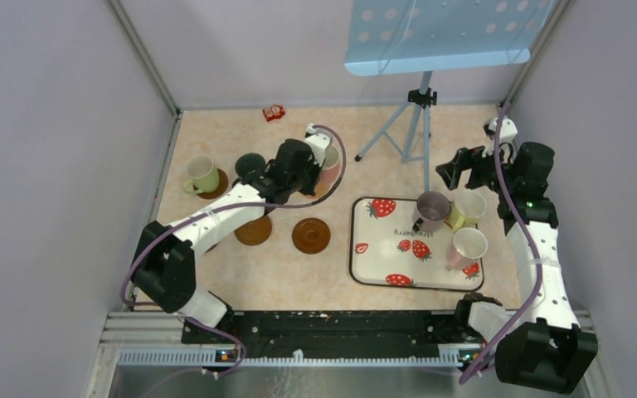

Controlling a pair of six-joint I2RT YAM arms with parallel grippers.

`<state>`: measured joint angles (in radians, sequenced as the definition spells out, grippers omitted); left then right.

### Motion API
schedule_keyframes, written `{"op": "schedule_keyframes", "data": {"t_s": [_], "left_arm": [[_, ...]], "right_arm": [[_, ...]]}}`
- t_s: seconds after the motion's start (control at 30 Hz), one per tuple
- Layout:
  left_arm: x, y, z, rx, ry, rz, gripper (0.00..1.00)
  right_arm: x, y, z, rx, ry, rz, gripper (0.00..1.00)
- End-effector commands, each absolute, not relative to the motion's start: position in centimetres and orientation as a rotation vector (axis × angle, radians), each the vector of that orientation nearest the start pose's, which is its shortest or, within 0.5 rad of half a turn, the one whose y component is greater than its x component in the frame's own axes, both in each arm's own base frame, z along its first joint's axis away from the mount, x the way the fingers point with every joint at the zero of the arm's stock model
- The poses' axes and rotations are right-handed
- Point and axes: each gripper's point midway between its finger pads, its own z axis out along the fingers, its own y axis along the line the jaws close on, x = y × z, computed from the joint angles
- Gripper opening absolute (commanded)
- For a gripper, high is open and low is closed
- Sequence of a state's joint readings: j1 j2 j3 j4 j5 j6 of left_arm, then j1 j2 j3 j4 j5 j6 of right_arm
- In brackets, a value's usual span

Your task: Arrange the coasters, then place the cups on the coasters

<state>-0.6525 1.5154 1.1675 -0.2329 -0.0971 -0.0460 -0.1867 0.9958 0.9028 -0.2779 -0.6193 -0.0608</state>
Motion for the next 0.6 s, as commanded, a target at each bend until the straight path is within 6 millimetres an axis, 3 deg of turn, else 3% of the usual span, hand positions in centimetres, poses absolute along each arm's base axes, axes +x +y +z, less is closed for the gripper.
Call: {"op": "schedule_keyframes", "data": {"t_s": [0.0, 0.37, 0.57], "left_arm": [[36.9, -26.2, 22.9, 0.639, 1.838, -0.416, 0.0], [40.6, -22.4, 19.7, 0.606, 1.861, -0.382, 0.0], [41.6, -22.3, 17.6, 0.627, 1.922, -0.395, 0.0]], "right_arm": [[32.7, 4.0, 26.2, -0.328, 1.829, 0.428, 0.88], [32.7, 4.3, 25.9, -0.346, 1.831, 0.45, 0.88], [32.7, 4.2, 25.8, -0.346, 1.833, 0.445, 0.88]]}}
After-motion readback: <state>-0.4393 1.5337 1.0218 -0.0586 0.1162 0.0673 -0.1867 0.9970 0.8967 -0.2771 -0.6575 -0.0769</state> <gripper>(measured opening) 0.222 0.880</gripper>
